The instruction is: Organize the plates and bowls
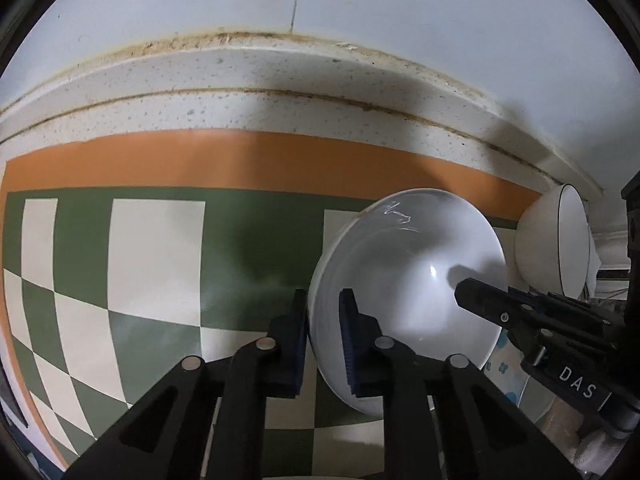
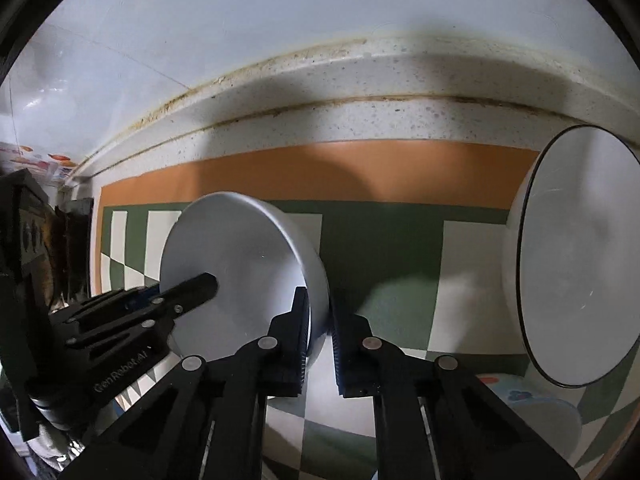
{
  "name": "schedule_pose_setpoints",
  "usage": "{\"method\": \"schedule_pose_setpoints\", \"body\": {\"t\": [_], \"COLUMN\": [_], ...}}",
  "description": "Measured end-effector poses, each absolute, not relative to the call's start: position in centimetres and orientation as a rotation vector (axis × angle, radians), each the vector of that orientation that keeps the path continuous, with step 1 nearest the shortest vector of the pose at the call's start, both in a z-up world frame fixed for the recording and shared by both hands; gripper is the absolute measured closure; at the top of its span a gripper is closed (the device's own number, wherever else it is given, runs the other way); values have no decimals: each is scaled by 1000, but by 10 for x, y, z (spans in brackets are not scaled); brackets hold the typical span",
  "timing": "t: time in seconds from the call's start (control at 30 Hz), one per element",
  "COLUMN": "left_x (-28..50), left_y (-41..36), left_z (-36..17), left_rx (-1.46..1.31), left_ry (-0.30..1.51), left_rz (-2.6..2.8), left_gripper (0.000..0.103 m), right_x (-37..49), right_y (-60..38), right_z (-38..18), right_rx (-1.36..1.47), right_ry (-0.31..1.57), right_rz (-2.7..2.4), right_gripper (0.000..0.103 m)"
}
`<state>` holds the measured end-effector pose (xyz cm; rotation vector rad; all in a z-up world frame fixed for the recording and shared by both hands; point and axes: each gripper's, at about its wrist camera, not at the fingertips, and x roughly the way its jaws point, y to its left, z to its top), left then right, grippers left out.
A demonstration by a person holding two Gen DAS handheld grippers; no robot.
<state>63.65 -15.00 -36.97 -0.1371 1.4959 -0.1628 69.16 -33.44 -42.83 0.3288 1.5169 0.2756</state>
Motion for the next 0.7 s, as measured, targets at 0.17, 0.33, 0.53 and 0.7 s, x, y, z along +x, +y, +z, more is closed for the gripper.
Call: {"method": "schedule_pose_setpoints", "body": {"t": [0.17,0.33,0.53,0.7], "left_x": [636,629,590,542], "left_y": [-153,-158,-178,-202], "left_z": [-358,-328,-282,-260], "left_rx": [-137,-110,-55,-31], "left_ry": [1482,1453,1410,1399], "left_rz": [-166,-185,-244,-326], "left_gripper": [90,90,90,90], "right_x": [687,675,632,570], "right_y": [-335,-335,-348,-375], "right_z": [-426,-403,-351,-320], "right_rx": [318,322,332,371], "right_ry": [1523,1496,1445,1415], "right_rz": [269,269,253,224], "right_gripper": [93,93,93,93]}}
